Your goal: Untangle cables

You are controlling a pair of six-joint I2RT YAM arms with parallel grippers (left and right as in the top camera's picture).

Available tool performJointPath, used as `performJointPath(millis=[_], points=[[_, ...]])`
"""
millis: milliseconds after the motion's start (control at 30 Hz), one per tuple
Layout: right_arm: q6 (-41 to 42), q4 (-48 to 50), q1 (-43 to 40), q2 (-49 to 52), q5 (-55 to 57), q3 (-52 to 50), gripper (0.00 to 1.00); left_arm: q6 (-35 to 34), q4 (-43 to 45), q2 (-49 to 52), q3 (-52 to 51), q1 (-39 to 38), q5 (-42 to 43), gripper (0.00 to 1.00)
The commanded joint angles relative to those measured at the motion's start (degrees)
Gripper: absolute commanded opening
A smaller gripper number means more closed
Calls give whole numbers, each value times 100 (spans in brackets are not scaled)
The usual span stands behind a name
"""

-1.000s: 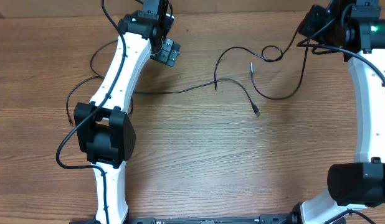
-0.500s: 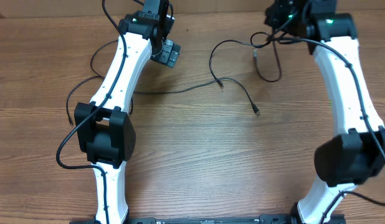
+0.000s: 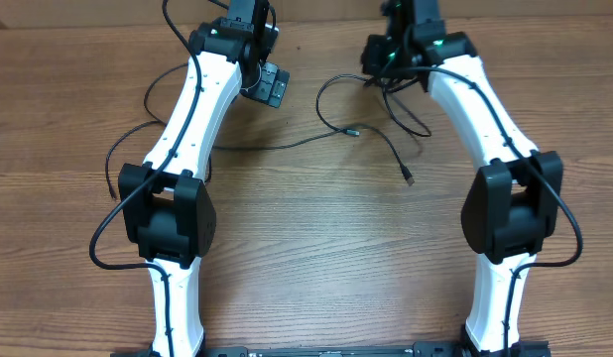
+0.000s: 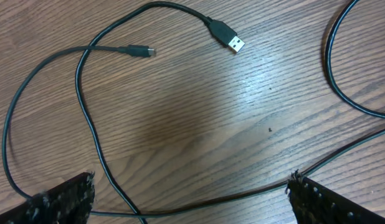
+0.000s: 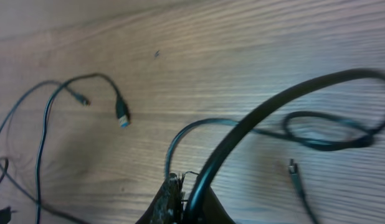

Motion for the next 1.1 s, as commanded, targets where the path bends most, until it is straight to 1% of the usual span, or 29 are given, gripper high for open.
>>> performJointPath(millis=[0, 33, 100, 267, 333, 367, 500, 633, 733, 867, 967, 1067], points=[[-107, 61, 66, 157, 162, 122, 8, -94, -20, -195, 127, -24, 114, 99], [-107, 55, 72, 203, 160, 122, 9, -92, -33, -195, 127, -24, 111, 100], [-107, 61, 70, 238, 162, 122, 26, -92, -61, -195, 127, -24, 111, 99], [-107, 140, 59, 238, 205, 122, 74, -90, -59, -195, 127, -22, 111, 99], [-116, 140, 59, 238, 208, 122, 97, -90, -59, -195, 127, -22, 111, 100], [-133, 142, 59, 238, 212, 122, 100, -90, -59, -195, 127, -22, 111, 99], [-262, 170, 59, 238, 372, 125, 100, -90, -63, -195, 127, -22, 111, 100], [-304, 146, 48, 227, 973, 365, 100, -90, -63, -195, 127, -22, 111, 100], [-483, -85, 31, 227, 1416, 885, 99, -90, -68, -195, 127, -22, 109, 100], [-586, -627, 20, 229, 1808, 1858, 100, -76, -59, -195, 127, -22, 107, 100], [-601, -1047, 22, 229, 1790, 2455, 100, -74, -37, -195, 127, -20, 28, 100], [-605, -1464, 39, 227, 1729, 2865, 99, -76, 11, -195, 127, -20, -221, 100]])
